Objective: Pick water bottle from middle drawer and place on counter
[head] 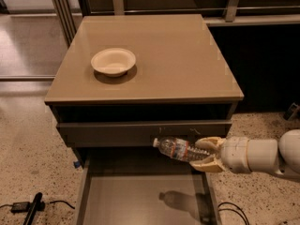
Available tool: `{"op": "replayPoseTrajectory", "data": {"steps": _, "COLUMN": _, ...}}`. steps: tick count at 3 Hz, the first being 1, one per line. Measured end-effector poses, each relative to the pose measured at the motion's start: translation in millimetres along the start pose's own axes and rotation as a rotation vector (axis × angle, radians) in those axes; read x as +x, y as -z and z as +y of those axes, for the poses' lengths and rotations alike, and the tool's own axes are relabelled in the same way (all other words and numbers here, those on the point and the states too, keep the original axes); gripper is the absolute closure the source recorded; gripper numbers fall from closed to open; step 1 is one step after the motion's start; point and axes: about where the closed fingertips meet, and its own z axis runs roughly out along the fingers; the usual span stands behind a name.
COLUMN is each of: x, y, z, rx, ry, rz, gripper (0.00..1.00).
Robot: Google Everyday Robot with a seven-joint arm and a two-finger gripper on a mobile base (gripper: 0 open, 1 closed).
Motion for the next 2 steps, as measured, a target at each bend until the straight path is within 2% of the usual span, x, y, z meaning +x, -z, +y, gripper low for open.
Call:
{"op": "replayPoseTrajectory", "data": {"steps": 1, "x": -49.0, "y": 43.0, "z": -11.2, "rx": 0.042, "ry": 0.111, "rz": 0.045, "gripper": 1.00}}
{"op": "replayPoseTrajectory", "data": {"steps": 2, "x": -112.7, "y": 84.0, "z": -35.6, "rx": 0.078, "ry": 0.219, "rz": 0.098, "gripper": 1.00}}
